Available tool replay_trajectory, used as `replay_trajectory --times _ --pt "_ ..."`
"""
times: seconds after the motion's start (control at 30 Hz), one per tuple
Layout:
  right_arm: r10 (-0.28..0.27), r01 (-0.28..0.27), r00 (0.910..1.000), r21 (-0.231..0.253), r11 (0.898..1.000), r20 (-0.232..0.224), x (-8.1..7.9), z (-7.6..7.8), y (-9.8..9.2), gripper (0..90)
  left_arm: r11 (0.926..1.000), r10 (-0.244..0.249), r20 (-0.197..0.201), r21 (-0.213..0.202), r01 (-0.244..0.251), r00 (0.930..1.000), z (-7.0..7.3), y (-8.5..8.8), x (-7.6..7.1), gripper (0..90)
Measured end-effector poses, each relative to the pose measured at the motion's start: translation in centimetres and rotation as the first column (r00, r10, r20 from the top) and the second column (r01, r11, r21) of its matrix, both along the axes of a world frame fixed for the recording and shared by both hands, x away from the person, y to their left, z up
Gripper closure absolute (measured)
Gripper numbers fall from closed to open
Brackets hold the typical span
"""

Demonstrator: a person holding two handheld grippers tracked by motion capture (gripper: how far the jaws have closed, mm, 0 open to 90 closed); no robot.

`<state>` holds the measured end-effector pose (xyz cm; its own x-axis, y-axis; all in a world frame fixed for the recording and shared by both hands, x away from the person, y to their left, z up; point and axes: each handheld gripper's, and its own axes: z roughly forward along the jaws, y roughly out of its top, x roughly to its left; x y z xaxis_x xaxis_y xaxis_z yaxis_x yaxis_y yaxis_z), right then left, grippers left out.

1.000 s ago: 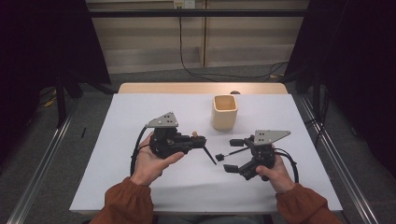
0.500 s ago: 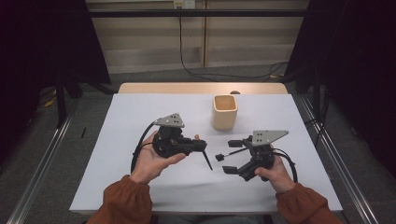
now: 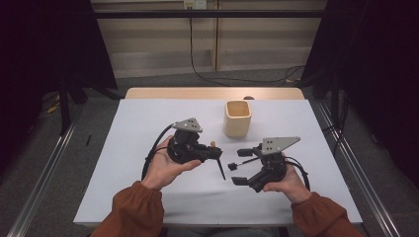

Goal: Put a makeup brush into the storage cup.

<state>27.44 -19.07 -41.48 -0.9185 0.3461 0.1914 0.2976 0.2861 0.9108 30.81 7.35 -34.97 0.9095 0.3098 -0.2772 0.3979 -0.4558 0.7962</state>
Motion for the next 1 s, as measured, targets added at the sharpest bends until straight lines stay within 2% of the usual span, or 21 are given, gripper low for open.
replay_trajectory --times 0.07,0.13,0.17,0.2,0.3,0.37,0.47,0.53,0.67,0.83,1.0 --pt "0.004 -0.004 1.0000 -0.003 1.000 -0.003 0.0 0.0 0.1 6.9 1.0000 -0.006 0.001 -0.002 0.006 1.0000 0.0 -0.1 -0.1 84.2" --pt "0.019 -0.019 0.9998 -0.005 1.000 -0.005 0.1 0.0 0.4 15.5 0.9998 -0.013 0.001 -0.011 0.013 0.9999 0.1 -0.3 -0.2 84.2" --pt "0.024 -0.024 0.9997 0.001 1.000 -0.005 0.2 0.1 0.4 19.1 0.9988 -0.016 -0.010 -0.047 0.015 0.9998 0.1 -0.4 -0.3 84.2" --pt "0.033 -0.033 0.9994 0.011 0.999 -0.010 0.2 0.2 0.5 22.5 0.9983 -0.018 -0.014 -0.057 0.017 0.9997 0.0 -0.4 -0.4 84.2" --pt "0.023 -0.023 0.9997 0.018 1.000 0.005 0.3 0.3 0.6 27.3 0.9990 -0.024 -0.006 -0.037 0.024 0.9997 -0.2 -0.7 -0.6 84.2" --pt "0.027 -0.027 0.9996 0.026 0.999 -0.002 0.5 0.4 0.6 31.4 0.9985 -0.022 -0.006 -0.051 0.022 0.9997 -0.2 -0.7 -0.6 84.2" --pt "0.033 -0.032 0.9994 0.021 0.999 -0.008 0.6 0.3 0.8 36.4 0.9984 -0.026 -0.005 -0.050 0.026 0.9997 -0.2 -0.8 -0.6 84.2" --pt "0.049 -0.048 0.9986 0.028 0.998 -0.019 0.8 0.2 1.0 44.7 0.9989 -0.024 -0.004 -0.040 0.023 0.9997 -0.4 -0.9 -0.6 84.2" --pt "0.061 -0.060 0.9979 0.020 0.998 -0.021 0.9 0.3 1.3 49.8 0.9986 -0.023 -0.004 -0.048 0.023 0.9997 -0.6 -0.8 -0.5 84.2" --pt "0.073 -0.072 0.9971 0.028 0.997 -0.024 1.1 0.2 1.9 64.8 0.9987 -0.018 -0.007 -0.048 0.018 0.9998 -0.9 -0.8 -0.4 84.2" --pt "0.068 -0.067 0.9974 0.032 0.997 -0.024 1.1 0.1 2.1 68.3 0.9996 -0.008 -0.006 -0.028 0.008 0.9999 -1.1 -0.7 -0.2 84.2"
